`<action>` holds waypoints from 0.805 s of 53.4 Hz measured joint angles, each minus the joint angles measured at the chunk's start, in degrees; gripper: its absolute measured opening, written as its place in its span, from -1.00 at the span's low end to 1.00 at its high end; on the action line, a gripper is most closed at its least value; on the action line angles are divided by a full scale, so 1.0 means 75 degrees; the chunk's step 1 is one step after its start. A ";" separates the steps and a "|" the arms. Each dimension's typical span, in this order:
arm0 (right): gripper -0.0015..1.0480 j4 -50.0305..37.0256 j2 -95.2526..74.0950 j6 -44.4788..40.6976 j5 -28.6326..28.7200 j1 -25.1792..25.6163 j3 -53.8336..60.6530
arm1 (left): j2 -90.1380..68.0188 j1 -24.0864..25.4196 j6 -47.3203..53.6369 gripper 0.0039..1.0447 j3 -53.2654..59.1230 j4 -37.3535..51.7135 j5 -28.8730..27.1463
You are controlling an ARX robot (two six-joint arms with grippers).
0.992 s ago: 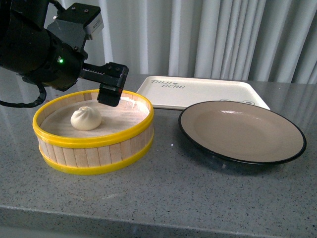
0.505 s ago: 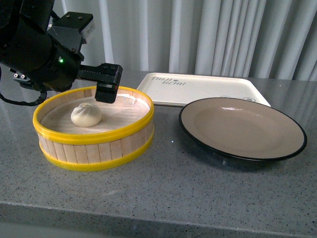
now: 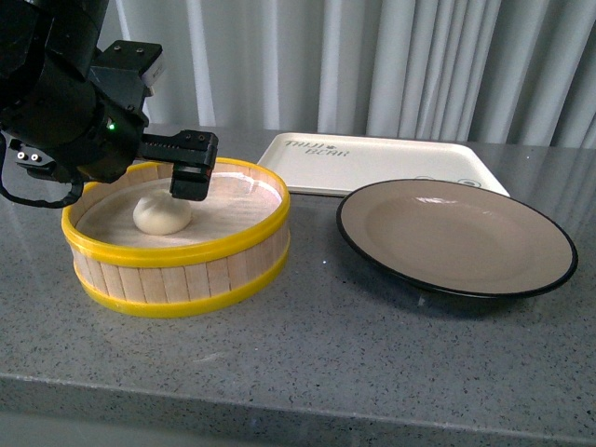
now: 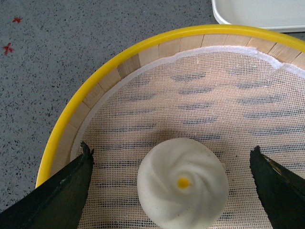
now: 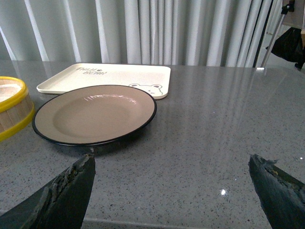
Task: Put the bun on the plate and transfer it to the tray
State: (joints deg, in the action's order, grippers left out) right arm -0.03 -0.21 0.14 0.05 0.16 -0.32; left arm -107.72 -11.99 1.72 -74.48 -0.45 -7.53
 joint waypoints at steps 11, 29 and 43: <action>0.84 0.0000 0.0000 0.0000 0.0000 0.0000 0.0000 | -0.0064 0.0020 -0.0023 0.88 -0.0003 -0.0009 0.0015; 0.84 0.0000 0.0000 0.0000 0.0000 0.0000 0.0000 | -0.0204 -0.0023 -0.0050 0.88 -0.0023 -0.0055 0.0035; 0.84 0.0000 0.0000 0.0000 0.0000 0.0000 0.0000 | -0.0335 -0.0067 -0.0134 0.88 -0.0131 -0.0134 -0.0017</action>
State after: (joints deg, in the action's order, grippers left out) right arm -0.03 -0.21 0.14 0.05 0.16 -0.32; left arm -110.24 -12.49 0.71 -75.46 -1.45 -7.66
